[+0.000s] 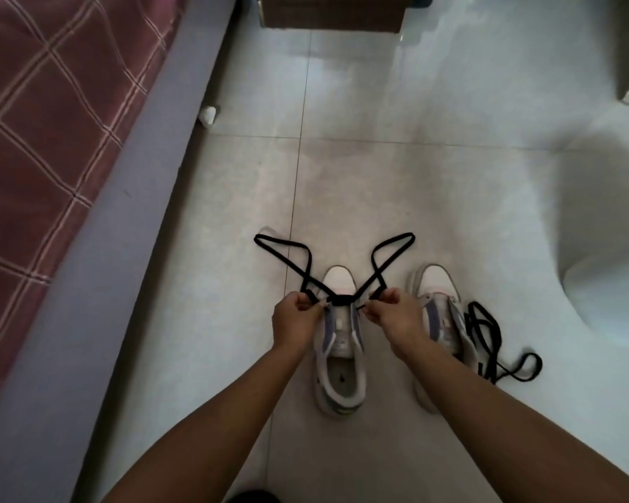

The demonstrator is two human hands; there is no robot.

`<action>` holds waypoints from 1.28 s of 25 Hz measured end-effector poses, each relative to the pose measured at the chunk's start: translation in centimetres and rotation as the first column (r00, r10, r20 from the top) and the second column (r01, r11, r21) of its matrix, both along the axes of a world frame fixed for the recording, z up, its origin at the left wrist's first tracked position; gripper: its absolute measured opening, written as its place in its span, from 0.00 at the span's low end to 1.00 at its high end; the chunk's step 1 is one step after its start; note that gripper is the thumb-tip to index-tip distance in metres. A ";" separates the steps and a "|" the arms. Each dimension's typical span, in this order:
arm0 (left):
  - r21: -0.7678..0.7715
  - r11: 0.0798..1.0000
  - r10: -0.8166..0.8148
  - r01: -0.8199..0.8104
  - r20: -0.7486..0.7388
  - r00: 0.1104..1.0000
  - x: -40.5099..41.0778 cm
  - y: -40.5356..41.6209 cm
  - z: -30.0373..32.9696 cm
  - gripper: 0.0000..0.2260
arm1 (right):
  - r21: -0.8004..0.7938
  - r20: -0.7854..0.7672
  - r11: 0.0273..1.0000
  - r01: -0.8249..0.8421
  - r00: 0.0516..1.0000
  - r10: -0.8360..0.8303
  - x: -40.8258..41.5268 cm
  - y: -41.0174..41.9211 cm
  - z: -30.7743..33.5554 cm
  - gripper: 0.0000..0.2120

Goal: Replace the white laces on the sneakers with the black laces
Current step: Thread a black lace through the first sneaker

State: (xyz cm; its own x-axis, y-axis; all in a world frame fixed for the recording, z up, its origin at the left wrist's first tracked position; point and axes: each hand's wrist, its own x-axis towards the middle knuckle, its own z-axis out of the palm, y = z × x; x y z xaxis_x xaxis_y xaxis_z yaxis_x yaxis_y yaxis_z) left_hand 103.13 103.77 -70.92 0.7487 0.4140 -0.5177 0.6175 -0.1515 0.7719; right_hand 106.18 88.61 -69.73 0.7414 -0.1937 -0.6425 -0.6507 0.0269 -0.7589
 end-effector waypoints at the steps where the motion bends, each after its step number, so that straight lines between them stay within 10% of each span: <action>1: 0.017 1.000 -0.001 0.001 0.004 1.000 -0.1 0.0 -0.1 0.07 | -0.017 0.007 1.000 -0.009 1.000 0.009 0.0 -0.1 -0.1 0.10; 17: 0.099 0.994 -0.055 0.049 0.062 0.997 -0.9 -0.4 0.3 0.05 | 0.175 0.000 0.985 0.008 1.000 -0.008 -0.7 -0.6 -1.0 0.06; 32: 0.224 0.961 -0.189 0.161 0.112 0.975 -2.0 -1.1 0.2 0.06 | -0.199 0.096 0.929 -0.313 0.937 0.336 -0.3 -0.3 -0.2 0.11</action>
State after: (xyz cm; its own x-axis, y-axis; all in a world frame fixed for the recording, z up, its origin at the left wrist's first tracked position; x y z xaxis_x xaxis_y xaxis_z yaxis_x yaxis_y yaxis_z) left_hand 101.08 102.70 -70.69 0.8748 0.3601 -0.3241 0.4619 -0.4175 0.7825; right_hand 105.90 88.34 -69.95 0.8554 -0.0309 -0.5170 -0.4996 -0.3123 -0.8080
